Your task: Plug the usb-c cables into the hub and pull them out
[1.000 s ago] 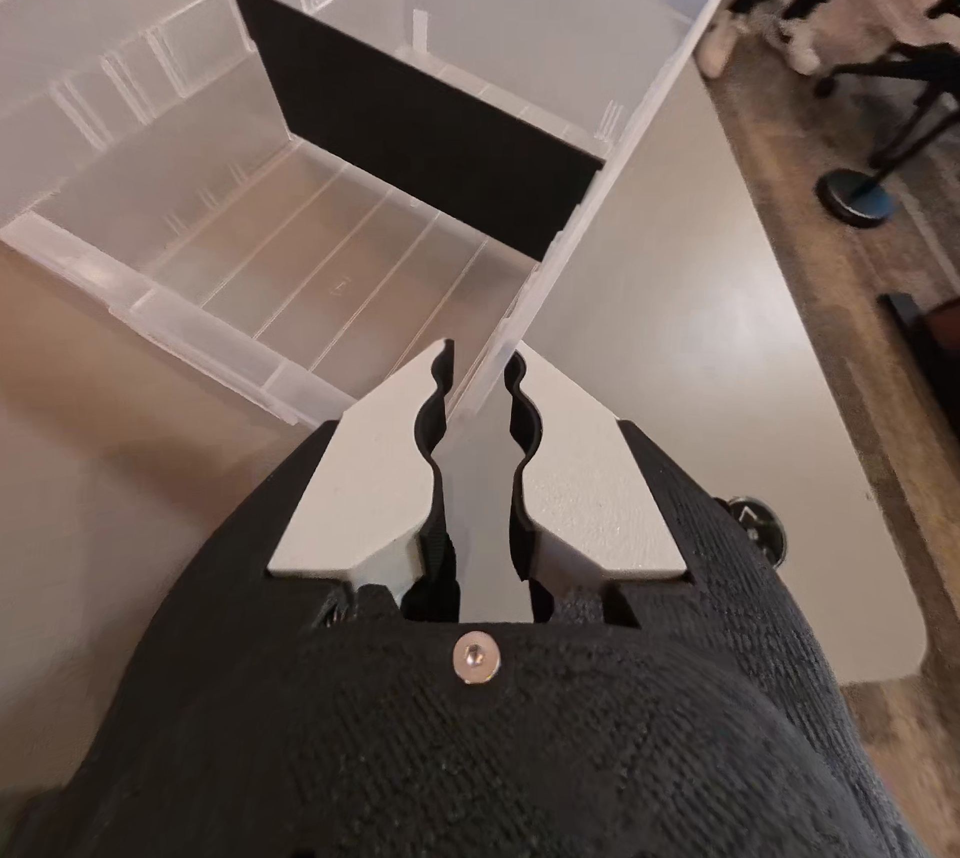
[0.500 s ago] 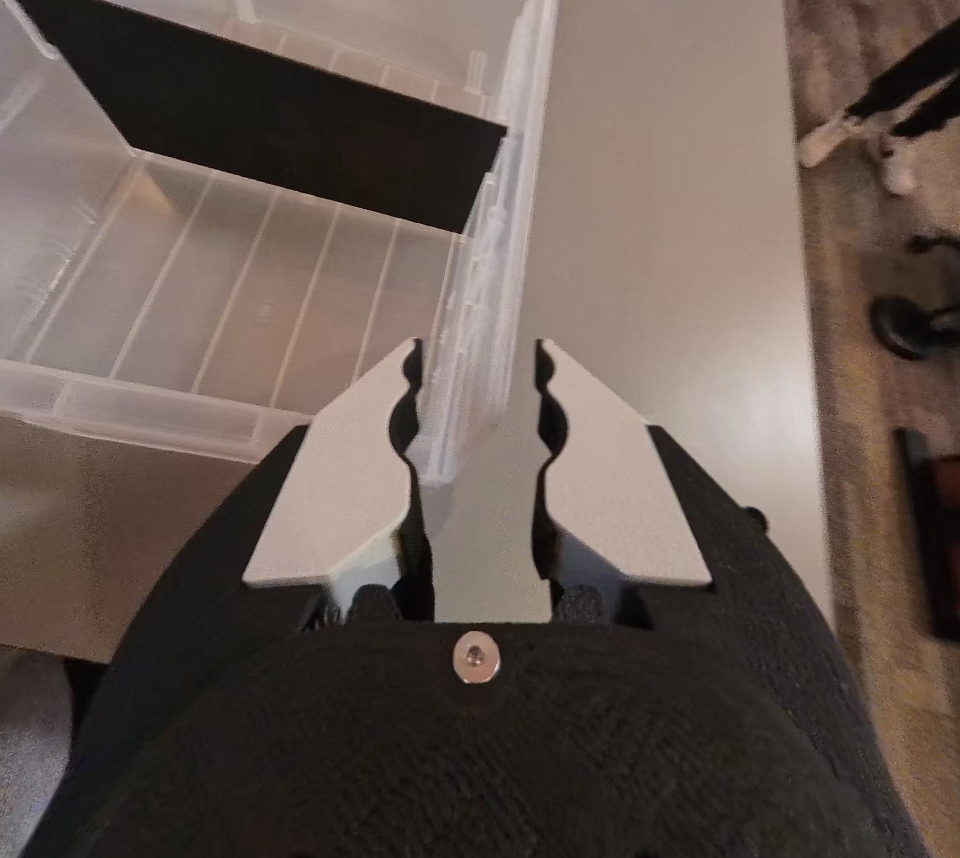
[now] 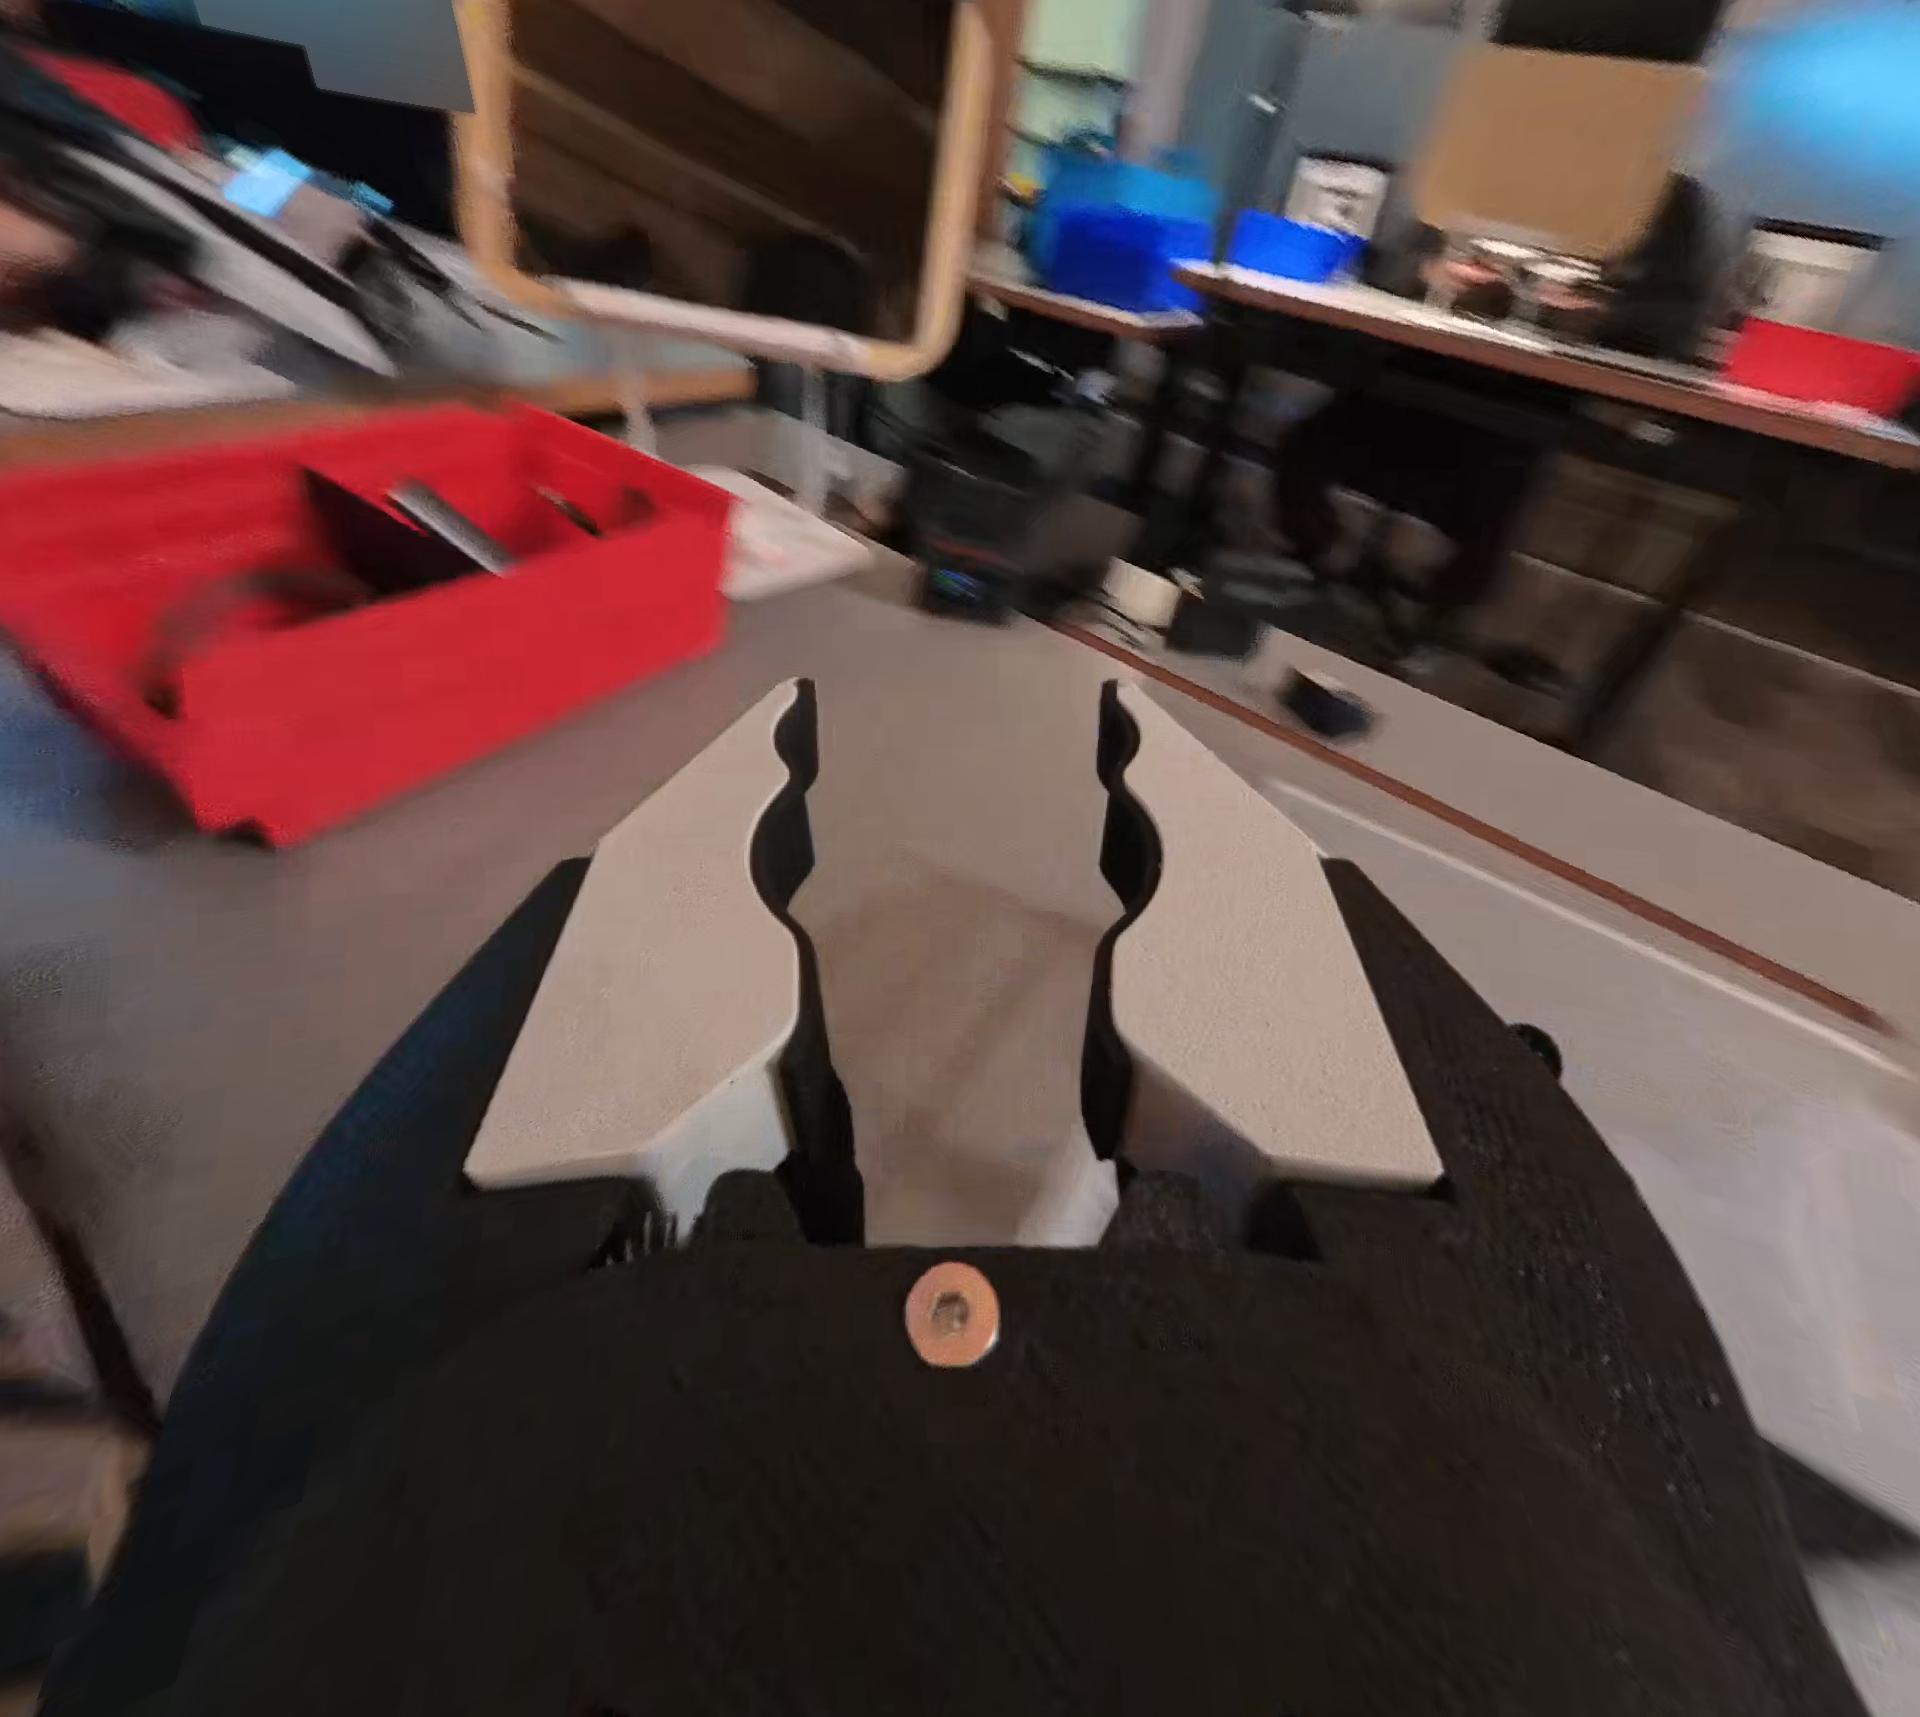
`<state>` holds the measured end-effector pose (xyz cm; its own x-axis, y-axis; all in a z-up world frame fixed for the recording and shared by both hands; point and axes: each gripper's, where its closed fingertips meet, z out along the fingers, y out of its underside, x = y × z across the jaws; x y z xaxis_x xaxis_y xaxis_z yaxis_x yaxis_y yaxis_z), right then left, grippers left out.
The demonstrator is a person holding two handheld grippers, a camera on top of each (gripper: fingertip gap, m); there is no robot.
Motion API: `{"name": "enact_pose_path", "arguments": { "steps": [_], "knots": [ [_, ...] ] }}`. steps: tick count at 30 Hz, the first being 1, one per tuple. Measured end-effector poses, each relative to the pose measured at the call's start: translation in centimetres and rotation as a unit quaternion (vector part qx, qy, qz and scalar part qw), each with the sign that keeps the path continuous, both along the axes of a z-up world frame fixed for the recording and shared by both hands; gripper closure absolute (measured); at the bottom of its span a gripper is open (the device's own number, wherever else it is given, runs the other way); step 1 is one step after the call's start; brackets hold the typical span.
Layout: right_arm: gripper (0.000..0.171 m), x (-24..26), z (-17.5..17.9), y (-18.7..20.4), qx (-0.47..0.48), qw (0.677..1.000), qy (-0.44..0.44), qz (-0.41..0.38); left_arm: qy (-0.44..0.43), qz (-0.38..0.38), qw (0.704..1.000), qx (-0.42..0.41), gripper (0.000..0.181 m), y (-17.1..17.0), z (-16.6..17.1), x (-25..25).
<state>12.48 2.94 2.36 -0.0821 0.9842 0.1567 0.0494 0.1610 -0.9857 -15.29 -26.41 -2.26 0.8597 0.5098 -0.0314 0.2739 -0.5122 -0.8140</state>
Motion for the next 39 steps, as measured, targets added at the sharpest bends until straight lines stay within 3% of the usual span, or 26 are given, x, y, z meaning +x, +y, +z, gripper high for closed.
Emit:
{"name": "enact_pose_path", "arguments": {
  "steps": [1,3,6,11,13,17,20,22,24,25,28,31,36,39],
  "knots": [
    [0.117,-2.1,-0.4,-1.9,-0.010,0.999,0.012,0.032,-0.027,-0.012,0.999,-0.029,0.140,1.1,-1.0,-1.0],
    [0.116,-6.0,-1.7,-3.7,0.014,0.998,0.035,0.050,-0.099,-0.030,0.992,-0.077,0.141,3.1,-3.8,-2.7],
    [0.118,-11.2,-5.3,-2.6,0.082,0.995,0.050,0.013,-0.176,-0.052,0.972,-0.149,0.135,4.4,-7.9,-4.4],
    [0.127,-14.6,-12.7,5.1,0.062,0.983,-0.094,-0.148,-0.237,-0.044,0.950,-0.196,0.123,4.6,-11.5,-5.3],
    [0.130,-14.6,-14.4,7.4,0.069,0.974,-0.125,-0.175,-0.247,-0.057,0.947,-0.198,0.124,4.8,-12.2,-4.9],
    [0.142,-12.9,-15.1,13.6,0.142,0.940,-0.153,-0.269,-0.243,-0.079,0.947,-0.193,0.127,5.3,-13.1,-4.5],
    [0.141,-11.3,-14.4,17.4,0.122,0.930,-0.141,-0.316,-0.243,-0.087,0.946,-0.198,0.130,5.4,-13.8,-4.2],
    [0.139,-11.2,-13.8,17.7,0.098,0.941,-0.116,-0.302,-0.244,-0.088,0.945,-0.198,0.136,5.4,-14.2,-4.3],
    [0.139,-11.6,-13.5,16.6,0.087,0.954,-0.089,-0.272,-0.262,-0.106,0.940,-0.193,0.159,5.7,-14.4,-3.6],
    [0.139,-11.9,-13.6,15.8,0.092,0.958,-0.081,-0.258,-0.267,-0.104,0.938,-0.195,0.160,5.7,-14.4,-3.6],
    [0.139,-12.6,-13.8,13.3,0.150,0.961,-0.071,-0.220,-0.267,-0.087,0.939,-0.197,0.159,5.3,-13.5,-3.6],
    [0.141,-12.8,-12.9,11.3,0.218,0.955,-0.039,-0.197,-0.197,-0.065,0.957,-0.203,0.160,4.4,-11.2,-4.7],
    [0.145,-13.0,-11.6,9.2,0.220,0.960,0.005,-0.171,-0.055,-0.028,0.980,-0.187,0.160,3.7,-3.5,-6.2],
    [0.145,-13.0,-11.3,8.7,0.214,0.962,0.019,-0.166,0.027,-0.048,0.986,-0.158,0.160,5.9,2.3,-5.0]
  ]
}}
